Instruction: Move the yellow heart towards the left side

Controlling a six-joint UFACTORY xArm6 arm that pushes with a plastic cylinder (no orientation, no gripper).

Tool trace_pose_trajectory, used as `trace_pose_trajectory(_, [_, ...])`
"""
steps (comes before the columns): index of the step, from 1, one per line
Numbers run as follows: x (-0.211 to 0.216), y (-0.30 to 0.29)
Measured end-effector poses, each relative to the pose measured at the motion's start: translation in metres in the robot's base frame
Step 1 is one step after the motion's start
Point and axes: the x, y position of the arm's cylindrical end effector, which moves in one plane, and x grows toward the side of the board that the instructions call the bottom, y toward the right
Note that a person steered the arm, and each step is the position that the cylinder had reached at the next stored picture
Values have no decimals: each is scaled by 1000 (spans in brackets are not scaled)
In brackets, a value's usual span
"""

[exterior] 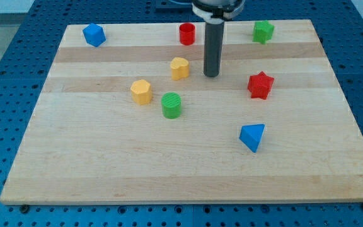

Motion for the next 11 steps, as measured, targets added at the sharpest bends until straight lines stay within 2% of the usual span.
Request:
trace_pose_trajectory(1, [16,-84])
trace_pose_trajectory(2, [17,-126])
trace_pose_trajectory(3, [14,-97])
trace_pose_trajectory(5, [11,-183])
trace_pose_trajectory(11, [10,-218])
